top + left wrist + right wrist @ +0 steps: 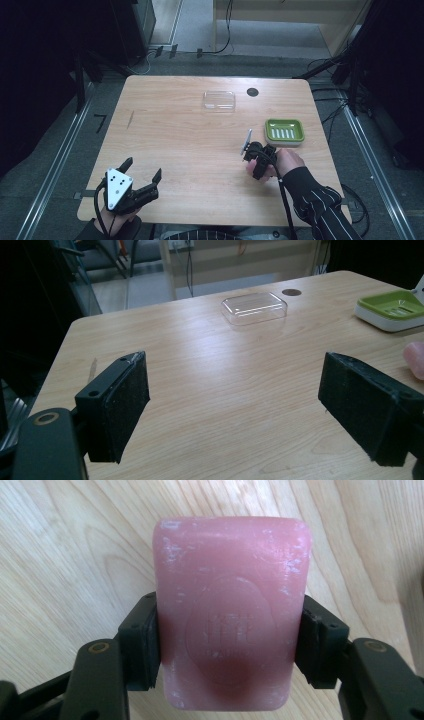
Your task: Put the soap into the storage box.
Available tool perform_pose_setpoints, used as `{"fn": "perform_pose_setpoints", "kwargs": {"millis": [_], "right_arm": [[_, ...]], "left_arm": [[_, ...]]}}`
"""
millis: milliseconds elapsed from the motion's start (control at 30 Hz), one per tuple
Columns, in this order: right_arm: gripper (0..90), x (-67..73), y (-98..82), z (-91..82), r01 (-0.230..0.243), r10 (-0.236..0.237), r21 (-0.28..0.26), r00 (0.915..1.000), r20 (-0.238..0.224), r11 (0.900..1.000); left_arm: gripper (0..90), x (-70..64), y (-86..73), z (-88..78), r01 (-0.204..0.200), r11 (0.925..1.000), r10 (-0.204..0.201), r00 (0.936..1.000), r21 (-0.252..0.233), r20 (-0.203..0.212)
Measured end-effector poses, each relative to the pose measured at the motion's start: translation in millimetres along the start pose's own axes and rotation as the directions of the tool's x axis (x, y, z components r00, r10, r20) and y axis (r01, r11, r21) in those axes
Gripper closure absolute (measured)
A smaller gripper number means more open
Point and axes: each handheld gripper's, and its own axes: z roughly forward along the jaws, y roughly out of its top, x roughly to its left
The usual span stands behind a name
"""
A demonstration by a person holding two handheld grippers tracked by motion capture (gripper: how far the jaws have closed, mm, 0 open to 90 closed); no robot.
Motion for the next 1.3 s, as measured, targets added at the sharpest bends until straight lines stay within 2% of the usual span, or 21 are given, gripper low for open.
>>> {"fn": "perform_pose_setpoints", "kwargs": {"millis": [200, 333, 1300], "right_arm": [[38.6, -6.4, -7.9, -1.6, -0.001, 0.001, 0.001, 1.0000, 0.004, 1.000], [38.6, -9.5, -11.9, -1.4, 0.026, -0.026, 0.015, 0.9994, 0.024, 1.000], [38.6, -34.9, -35.7, -12.5, 0.032, -0.032, 0.001, 0.9993, 0.017, 0.999]], "left_arm": [[13.3, -0.1, 0.0, 0.0, 0.000, 1.0000, 0.000, 1.0000, -0.001, 0.000], [13.4, 0.0, 0.0, 0.0, -0.002, 1.0000, 0.002, 1.0000, 0.000, 0.001], [13.4, -0.2, 0.1, 0.1, -0.003, 1.0000, 0.003, 1.0000, 0.002, 0.001]]}}
